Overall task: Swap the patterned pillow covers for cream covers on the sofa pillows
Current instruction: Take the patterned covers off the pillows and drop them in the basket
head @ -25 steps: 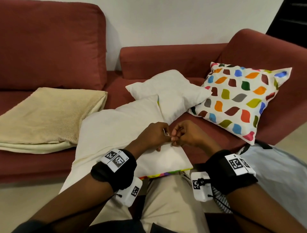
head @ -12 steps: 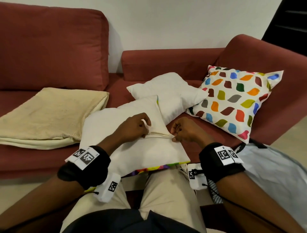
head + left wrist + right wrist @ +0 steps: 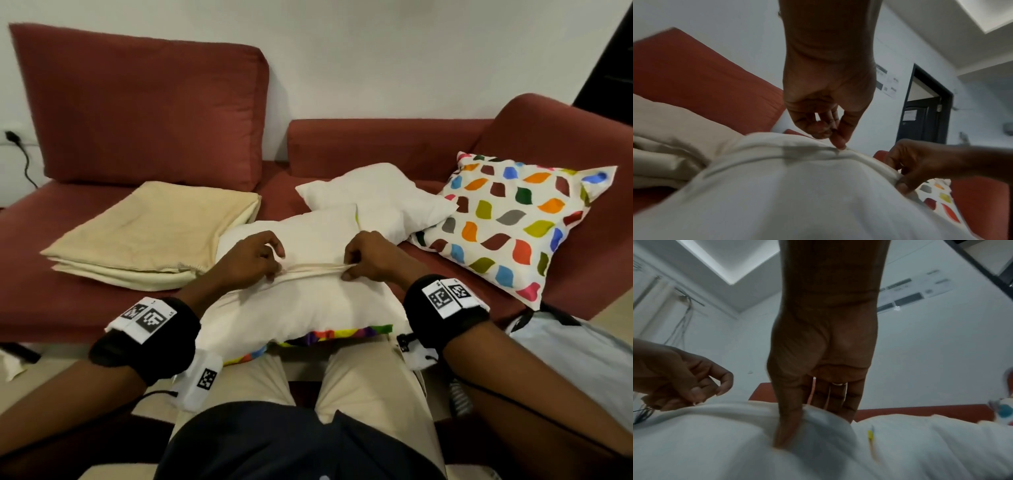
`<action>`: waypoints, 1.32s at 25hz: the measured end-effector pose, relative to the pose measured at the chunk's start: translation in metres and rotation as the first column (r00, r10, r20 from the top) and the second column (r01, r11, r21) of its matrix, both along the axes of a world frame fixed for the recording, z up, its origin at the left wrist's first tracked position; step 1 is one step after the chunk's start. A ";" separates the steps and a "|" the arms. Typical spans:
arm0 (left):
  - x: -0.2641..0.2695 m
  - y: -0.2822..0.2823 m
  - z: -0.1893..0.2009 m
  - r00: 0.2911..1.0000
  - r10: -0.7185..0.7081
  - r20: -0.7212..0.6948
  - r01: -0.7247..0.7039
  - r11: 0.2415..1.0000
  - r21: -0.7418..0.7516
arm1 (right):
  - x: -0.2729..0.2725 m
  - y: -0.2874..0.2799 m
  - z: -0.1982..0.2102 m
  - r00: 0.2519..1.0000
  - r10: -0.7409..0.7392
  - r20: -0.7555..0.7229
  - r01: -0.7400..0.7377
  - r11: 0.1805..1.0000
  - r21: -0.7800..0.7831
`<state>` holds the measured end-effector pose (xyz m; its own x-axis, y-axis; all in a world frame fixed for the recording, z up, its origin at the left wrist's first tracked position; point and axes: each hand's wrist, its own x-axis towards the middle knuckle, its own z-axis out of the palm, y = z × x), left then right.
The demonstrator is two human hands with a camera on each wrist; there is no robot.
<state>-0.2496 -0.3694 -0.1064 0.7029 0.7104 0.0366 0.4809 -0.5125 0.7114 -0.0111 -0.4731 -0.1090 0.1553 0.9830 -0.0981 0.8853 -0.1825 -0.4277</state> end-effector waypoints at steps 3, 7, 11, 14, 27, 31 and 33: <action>-0.032 0.006 0.006 1.000 -0.007 0.010 0.008 0.986 -0.168 | -0.040 0.016 0.005 0.990 0.102 0.093 -0.103 0.995 0.010; -0.035 0.006 0.003 0.998 -0.017 0.062 0.025 0.990 -0.139 | -0.103 0.043 0.009 0.961 0.256 0.109 -0.271 0.951 0.152; -0.071 0.027 -0.010 0.987 0.157 -0.027 -0.160 0.977 -0.139 | -0.086 0.051 0.011 0.967 0.244 0.070 -0.250 0.964 0.087; -0.105 0.037 -0.014 0.953 0.141 -0.269 -0.214 0.940 -0.265 | -0.074 0.044 0.009 0.976 0.218 0.008 -0.218 0.976 0.004; -0.084 0.031 -0.004 0.574 -0.128 -0.809 -0.069 0.977 -0.204 | -0.155 0.036 -0.011 0.861 0.485 0.154 -0.478 0.875 -0.078; -0.066 0.007 0.015 0.738 0.054 -0.672 0.133 0.966 0.223 | -0.151 0.013 -0.014 0.871 0.476 -0.124 -0.488 0.868 -0.092; -0.063 -0.002 0.011 0.770 -0.105 -0.630 0.263 0.951 0.163 | -0.147 0.009 -0.017 0.917 0.382 -0.117 -0.394 0.913 -0.109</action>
<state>-0.3123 -0.3711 -0.0950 0.7491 0.5911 -0.2990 0.6491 -0.7450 0.1537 -0.1583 -0.4646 -0.1264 -0.2513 0.9422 -0.2218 0.8557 0.1091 -0.5059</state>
